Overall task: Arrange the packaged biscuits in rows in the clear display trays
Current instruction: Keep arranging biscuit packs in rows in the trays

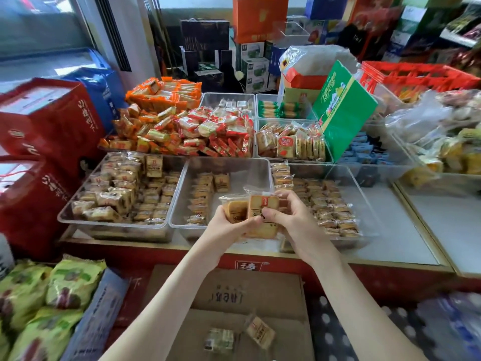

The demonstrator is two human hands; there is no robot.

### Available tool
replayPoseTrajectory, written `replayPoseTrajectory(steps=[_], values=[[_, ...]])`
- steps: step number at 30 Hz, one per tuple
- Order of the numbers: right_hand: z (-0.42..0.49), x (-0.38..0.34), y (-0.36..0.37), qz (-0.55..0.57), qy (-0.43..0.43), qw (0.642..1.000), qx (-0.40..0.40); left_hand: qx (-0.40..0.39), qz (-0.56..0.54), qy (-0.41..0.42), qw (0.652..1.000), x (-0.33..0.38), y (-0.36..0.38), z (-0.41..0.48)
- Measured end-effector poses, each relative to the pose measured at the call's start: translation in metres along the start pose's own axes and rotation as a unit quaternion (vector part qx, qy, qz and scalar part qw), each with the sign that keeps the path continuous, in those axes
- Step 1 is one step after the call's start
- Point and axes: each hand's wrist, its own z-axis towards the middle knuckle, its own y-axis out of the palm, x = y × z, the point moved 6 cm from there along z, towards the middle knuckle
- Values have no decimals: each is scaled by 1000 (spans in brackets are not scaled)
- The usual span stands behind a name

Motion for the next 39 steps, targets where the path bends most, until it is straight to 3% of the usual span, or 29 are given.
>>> replayPoseTrajectory(steps=[3, 12, 22, 27, 30, 33, 36, 39], values=[[0, 1, 2, -49, -4, 999, -3, 32, 27, 5, 999, -5, -10, -2], [-3, -13, -2, -133, -26, 988, -68, 14, 80, 83, 993, -6, -18, -19], [-6, -14, -1, -93, -90, 991, 32, 76, 152, 119, 978, -1, -15, -25], [-4, -20, 4, -149, -148, 978, 10, 96, 157, 122, 975, 3, -15, -27], [1, -22, 8, -170, -147, 974, -10, 87, 125, 100, 983, 1, -11, -28], [5, -19, 10, -104, -124, 987, -7, 111, 4, 62, 992, -3, -12, -24], [5, -1, 13, -83, -66, 994, -24, 126, -160, 25, 979, -7, -17, -16], [-1, 16, 18, -19, -17, 999, -41, 131, -244, 4, 961, -9, -17, -10]])
